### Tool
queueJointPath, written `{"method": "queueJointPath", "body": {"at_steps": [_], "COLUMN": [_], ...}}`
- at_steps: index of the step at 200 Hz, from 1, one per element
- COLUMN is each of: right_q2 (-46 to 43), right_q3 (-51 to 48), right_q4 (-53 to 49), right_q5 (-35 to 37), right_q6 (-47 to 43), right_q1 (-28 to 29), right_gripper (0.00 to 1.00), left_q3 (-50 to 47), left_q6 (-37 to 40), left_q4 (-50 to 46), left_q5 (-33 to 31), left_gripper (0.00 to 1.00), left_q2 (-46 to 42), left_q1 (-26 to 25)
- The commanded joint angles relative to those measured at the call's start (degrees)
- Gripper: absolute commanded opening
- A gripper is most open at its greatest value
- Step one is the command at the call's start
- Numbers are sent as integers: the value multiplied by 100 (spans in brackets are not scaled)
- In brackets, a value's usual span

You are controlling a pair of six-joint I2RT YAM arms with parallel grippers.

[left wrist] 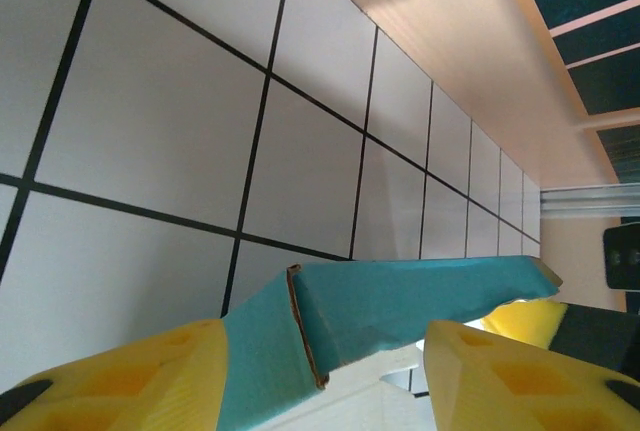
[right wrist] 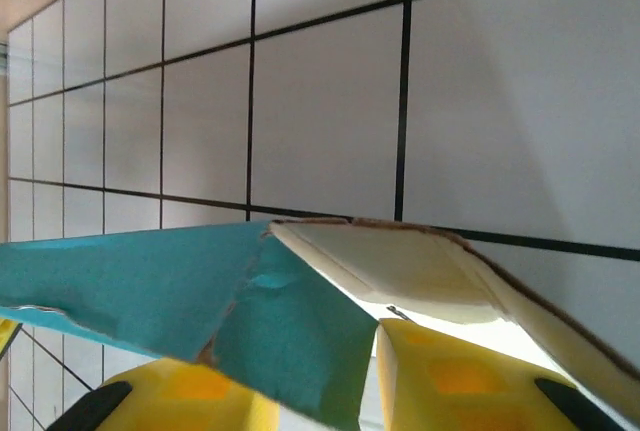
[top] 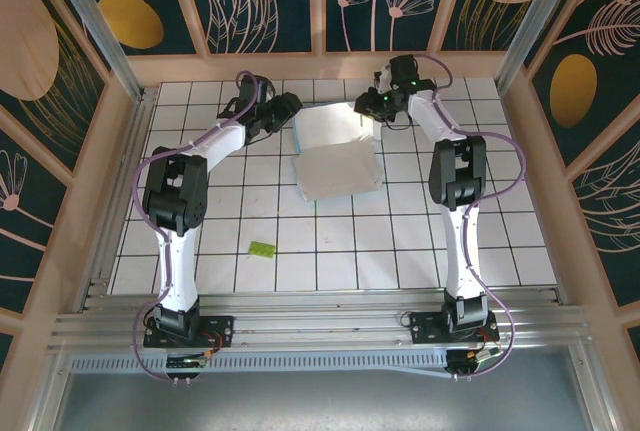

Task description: Fold the paper box

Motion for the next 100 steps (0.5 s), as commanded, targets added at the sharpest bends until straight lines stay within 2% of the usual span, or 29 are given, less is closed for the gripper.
{"method": "queueJointPath", "body": {"at_steps": [1, 43, 100], "right_q2": [-418, -1160, -2626], "right_q3": [-262, -1027, -2682], "right_q4": [52, 710, 1701], "right_q5": [-32, -167, 130], "right_q6": [-102, 139, 407], "right_q1": [65, 70, 41], "right_gripper": [32, 39, 52], "left_q3": [-79, -140, -669], "left_q6": [-300, 90, 752], "left_q4": [277, 367, 756], "left_q5": [322, 344, 666], "left_gripper": [53, 50, 40], "left_q2": [69, -120, -458], "left_q1": [15, 21, 11]}}
